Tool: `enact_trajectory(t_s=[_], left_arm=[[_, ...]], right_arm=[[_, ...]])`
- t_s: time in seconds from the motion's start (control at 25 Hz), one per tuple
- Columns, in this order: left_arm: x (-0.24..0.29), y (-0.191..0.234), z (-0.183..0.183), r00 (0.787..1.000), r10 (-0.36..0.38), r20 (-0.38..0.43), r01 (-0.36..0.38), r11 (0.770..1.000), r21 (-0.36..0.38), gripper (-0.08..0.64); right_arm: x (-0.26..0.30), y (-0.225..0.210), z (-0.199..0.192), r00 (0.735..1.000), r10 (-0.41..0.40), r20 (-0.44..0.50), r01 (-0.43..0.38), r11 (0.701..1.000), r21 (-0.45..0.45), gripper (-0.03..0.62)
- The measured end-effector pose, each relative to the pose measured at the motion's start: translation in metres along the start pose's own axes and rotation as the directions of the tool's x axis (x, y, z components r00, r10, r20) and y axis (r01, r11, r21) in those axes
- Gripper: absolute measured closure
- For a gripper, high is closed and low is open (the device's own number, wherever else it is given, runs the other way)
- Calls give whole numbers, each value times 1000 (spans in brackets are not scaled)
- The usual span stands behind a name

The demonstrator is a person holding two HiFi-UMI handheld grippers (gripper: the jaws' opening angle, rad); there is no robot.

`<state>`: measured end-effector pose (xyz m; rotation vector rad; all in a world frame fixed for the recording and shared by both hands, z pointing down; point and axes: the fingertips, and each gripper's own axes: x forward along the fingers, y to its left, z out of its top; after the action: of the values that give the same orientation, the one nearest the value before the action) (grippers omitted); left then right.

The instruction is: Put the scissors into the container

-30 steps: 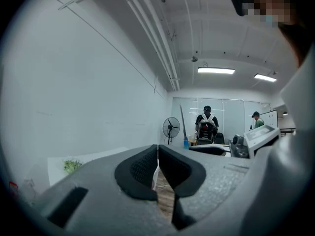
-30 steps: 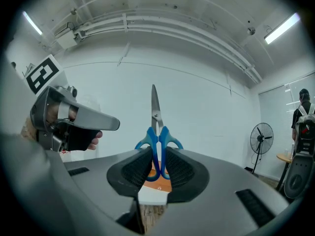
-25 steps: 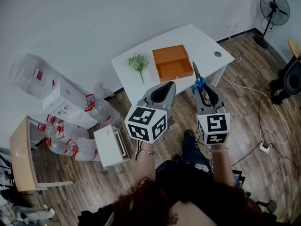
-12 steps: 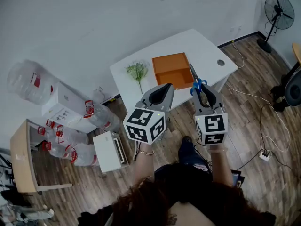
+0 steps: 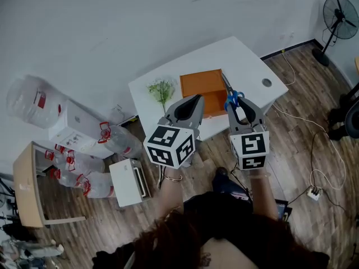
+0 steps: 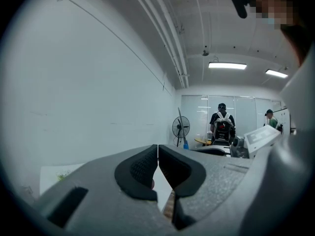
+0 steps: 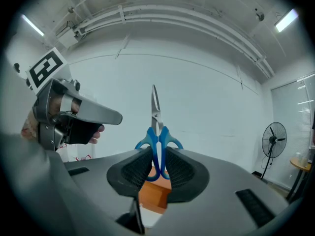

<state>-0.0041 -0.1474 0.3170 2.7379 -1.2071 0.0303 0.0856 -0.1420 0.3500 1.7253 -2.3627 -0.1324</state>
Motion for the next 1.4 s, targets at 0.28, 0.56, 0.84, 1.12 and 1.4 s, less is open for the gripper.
enact_trajectory(t_s=[0.28,0.56,0.84,1.12,1.4], left_arm=[[35,23,8,998,54,12,-54,999,-2,540],[61,45,10,994,108,18,-108,994,-6,540],[61,77,4,989,150,-3,-150,988,-17,540],[63,96,16,991,137,5,-137,990,-18,540],[67,114,11,994,109,-13,-109,994,-27,540]], right_arm=[[41,-17,1,999,53,-3,-53,997,-48,514],[79,-30,-9,995,96,-33,-99,988,-120,514],[116,-23,-27,988,118,-97,-136,971,-198,514],[138,-18,-50,978,102,-183,-156,936,-314,514],[156,-3,-83,957,108,-271,-206,906,-370,514]])
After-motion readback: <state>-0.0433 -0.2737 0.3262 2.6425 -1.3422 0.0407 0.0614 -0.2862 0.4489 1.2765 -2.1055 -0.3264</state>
